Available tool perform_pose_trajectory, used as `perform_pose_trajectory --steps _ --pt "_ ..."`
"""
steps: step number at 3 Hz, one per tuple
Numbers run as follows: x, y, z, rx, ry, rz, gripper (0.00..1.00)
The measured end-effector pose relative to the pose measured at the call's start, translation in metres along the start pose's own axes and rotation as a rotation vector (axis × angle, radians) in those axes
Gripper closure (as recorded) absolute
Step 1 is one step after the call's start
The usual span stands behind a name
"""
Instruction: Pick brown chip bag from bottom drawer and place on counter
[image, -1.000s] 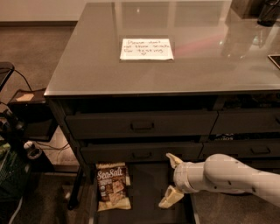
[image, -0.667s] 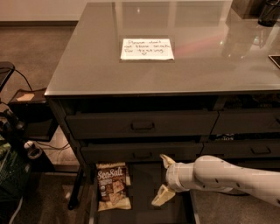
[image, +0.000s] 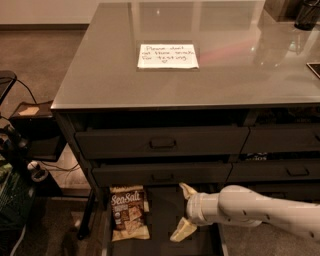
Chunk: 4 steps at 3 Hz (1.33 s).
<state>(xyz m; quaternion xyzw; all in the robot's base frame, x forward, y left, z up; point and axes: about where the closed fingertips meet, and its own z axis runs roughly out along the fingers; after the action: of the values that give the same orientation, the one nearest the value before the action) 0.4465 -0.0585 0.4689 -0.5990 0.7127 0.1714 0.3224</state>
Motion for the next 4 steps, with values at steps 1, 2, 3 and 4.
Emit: perform_pose_trajectory --steps 1,2,3,4 --pt "0.000 0.017 0.057 -0.021 -0.085 -0.006 0.00" --pt "-0.009 0.032 0.126 -0.047 -0.164 0.004 0.00" --pt "-0.017 0.046 0.194 -0.076 -0.203 0.032 0.00" --pt "-0.017 0.046 0.194 -0.076 -0.203 0.033 0.00"
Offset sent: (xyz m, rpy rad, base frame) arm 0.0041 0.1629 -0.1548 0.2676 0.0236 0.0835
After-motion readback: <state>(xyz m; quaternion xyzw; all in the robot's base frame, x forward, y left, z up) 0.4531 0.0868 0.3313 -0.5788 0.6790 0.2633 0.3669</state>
